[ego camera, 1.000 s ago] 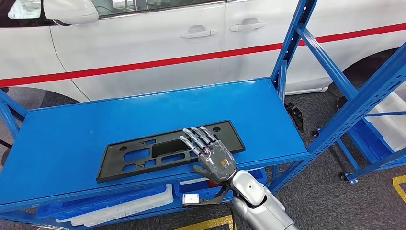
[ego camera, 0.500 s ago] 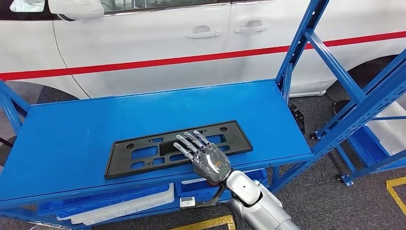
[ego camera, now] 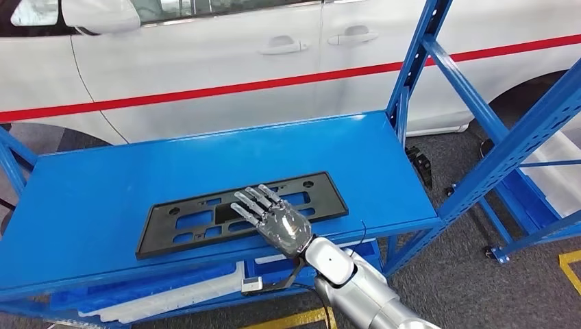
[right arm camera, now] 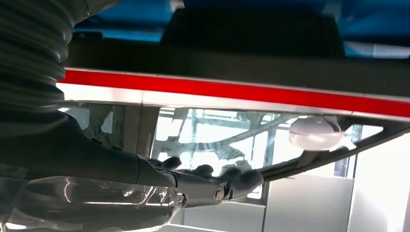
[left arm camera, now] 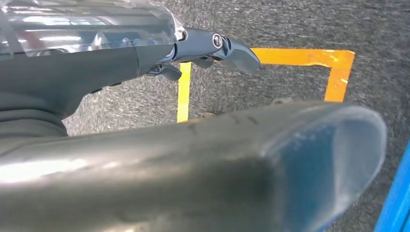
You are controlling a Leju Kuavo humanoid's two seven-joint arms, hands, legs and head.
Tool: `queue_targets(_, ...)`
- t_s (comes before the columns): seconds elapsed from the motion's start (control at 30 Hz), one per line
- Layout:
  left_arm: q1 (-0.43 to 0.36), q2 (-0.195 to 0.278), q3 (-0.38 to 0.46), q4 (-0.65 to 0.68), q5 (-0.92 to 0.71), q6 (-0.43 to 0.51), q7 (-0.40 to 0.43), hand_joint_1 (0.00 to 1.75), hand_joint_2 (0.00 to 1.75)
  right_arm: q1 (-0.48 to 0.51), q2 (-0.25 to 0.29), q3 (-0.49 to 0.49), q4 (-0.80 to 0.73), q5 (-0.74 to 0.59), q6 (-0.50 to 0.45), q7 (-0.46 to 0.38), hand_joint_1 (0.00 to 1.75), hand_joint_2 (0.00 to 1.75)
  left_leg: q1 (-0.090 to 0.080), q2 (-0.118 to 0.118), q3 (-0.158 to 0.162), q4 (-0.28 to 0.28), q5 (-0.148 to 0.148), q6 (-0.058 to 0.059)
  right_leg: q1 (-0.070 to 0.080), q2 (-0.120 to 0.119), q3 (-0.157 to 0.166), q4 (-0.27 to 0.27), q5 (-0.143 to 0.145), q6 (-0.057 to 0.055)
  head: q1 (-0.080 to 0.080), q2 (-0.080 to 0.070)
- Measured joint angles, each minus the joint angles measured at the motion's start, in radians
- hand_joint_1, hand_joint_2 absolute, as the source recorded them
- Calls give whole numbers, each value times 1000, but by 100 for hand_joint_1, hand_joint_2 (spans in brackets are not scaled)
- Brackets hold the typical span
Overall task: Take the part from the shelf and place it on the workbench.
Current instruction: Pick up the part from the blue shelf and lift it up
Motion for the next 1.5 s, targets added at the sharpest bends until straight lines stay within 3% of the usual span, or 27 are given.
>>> queue_targets(0.07,1,0,0,0,-6,-2,-2,0,0,-17,17,13,33,15,5,15,0,175,1,0,-63,138,-64,-5,3,-2,0,0,0,-5,0,0)
queue_targets(0.1,2,0,0,0,-9,-3,-2,0,0,-23,26,21,52,23,10,24,0,175,1,0,-89,192,-80,-7,5,-2,0,0,-1,-6,0,0)
queue_targets(0.13,3,1,0,0,-12,-4,-3,0,0,-30,35,30,70,29,16,34,0,175,1,0,-99,211,-78,-7,7,-2,0,1,-1,-7,0,0)
queue_targets(0.17,4,1,0,0,-15,-6,-3,0,0,-37,44,39,87,33,21,42,0,175,1,0,-91,191,-57,-6,8,-2,1,1,-2,-7,0,0)
queue_targets(0.2,4,2,0,0,-17,-8,-3,0,0,-45,55,49,103,35,27,50,24,175,1,1,-63,132,-21,-4,9,-1,2,3,-3,-7,0,0)
queue_targets(0.27,1,5,-1,0,-22,-11,-3,0,0,-63,78,70,131,38,43,60,101,175,-1,1,2,-9,38,4,12,0,3,7,-5,-3,0,0)
queue_targets(0.3,-1,5,-1,0,-23,-13,-3,0,0,-72,89,81,144,39,53,63,141,175,-3,2,23,-54,52,9,14,0,1,8,-6,0,0,0)
queue_targets(0.33,-2,5,-1,0,-24,-14,-3,0,0,-79,100,92,156,39,63,65,157,175,-5,1,30,-73,53,13,15,0,-1,10,-6,4,0,0)
queue_targets(0.4,-3,5,-1,0,-24,-15,-2,0,0,-89,120,115,174,41,79,68,159,175,-6,1,30,-77,56,22,16,0,-3,10,-5,12,0,0)
queue_targets(0.47,-3,5,-1,0,-24,-16,-3,0,0,-97,136,135,184,41,91,69,159,175,-2,1,32,-83,61,34,15,0,-15,39,-27,22,0,0)
queue_targets(0.57,-5,5,-2,0,-27,-18,-5,0,0,-107,145,155,192,38,101,72,153,175,-1,2,31,-86,64,44,8,1,-99,219,-119,33,0,0)
queue_targets(0.6,-4,5,-2,0,-27,-18,-6,0,0,-107,145,160,195,37,102,72,150,175,-2,2,30,-85,64,44,5,0,-129,279,-139,36,0,0)
queue_targets(0.63,-4,5,-2,0,-28,-19,-6,0,0,-108,145,164,197,35,102,72,147,175,-2,1,30,-85,64,44,3,0,-144,308,-140,38,0,0)
queue_targets(0.67,-3,5,-2,0,-29,-20,-6,0,0,-109,146,167,199,33,101,72,147,175,-2,1,31,-85,64,43,1,0,-140,296,-122,38,0,0)
queue_targets(0.7,-3,5,-2,0,-29,-20,-6,0,0,-112,147,169,199,31,100,72,147,175,-2,0,33,-84,63,42,0,0,-114,243,-88,36,0,0)
queue_targets(0.77,-3,4,-2,0,-29,-23,-7,0,0,-121,151,171,200,27,98,72,147,175,-3,-2,35,-83,60,37,1,0,-42,95,-24,28,0,0)
queue_targets(0.83,-4,4,-2,0,-29,-24,-8,0,0,-130,154,174,200,24,98,72,147,175,-5,-2,34,-82,59,28,7,0,-6,17,-4,21,0,0)
queue_targets(0.97,-4,4,-2,0,-28,-25,-9,0,0,-138,159,176,201,22,97,72,141,175,-3,-1,29,-66,43,5,5,1,-1,0,1,2,0,0)
queue_targets(1.0,-4,5,-2,0,-28,-25,-10,0,0,-140,161,177,202,22,97,72,138,175,-2,-1,14,-32,21,1,3,0,1,-4,4,-3,0,0)
queue_targets(1.1,-3,5,-2,0,-26,-25,-11,0,0,-142,166,183,206,18,96,73,141,175,0,0,-73,157,-69,-10,4,-2,1,-5,4,-10,0,0)
queue_targets(1.13,-1,5,-2,0,-25,-24,-12,0,0,-142,167,184,207,16,96,73,144,175,1,0,-93,198,-79,-12,4,-2,1,-4,3,-10,0,0)
queue_targets(1.17,0,5,-2,0,-24,-24,-13,0,0,-142,167,185,209,13,95,73,146,175,1,0,-94,200,-68,-13,4,-2,1,-3,3,-10,0,0)
queue_targets(1.2,0,6,-2,0,-23,-23,-14,0,0,-143,169,185,210,11,95,72,147,175,2,0,-78,165,-41,-14,4,-1,1,-1,2,-9,0,0)
queue_targets(1.27,0,7,-2,0,-23,-22,-18,0,0,-147,173,185,211,7,95,73,148,175,3,2,-9,23,26,-12,5,1,2,4,-2,-4,0,0)
queue_targets(1.33,-2,8,-2,0,-22,-21,-20,0,0,-152,175,185,212,5,95,73,154,175,1,1,33,-66,52,-1,9,4,-1,10,-4,5,0,0)
queue_targets(1.43,-2,8,-2,0,-21,-21,-22,0,0,-156,177,185,212,1,94,73,166,175,-2,0,36,-78,55,19,8,5,-4,13,-4,19,0,0)
queue_targets(1.5,-2,8,-2,0,-21,-23,-26,0,0,-160,177,185,213,-4,92,73,167,175,1,2,37,-84,61,33,6,4,-20,52,-32,28,0,0)
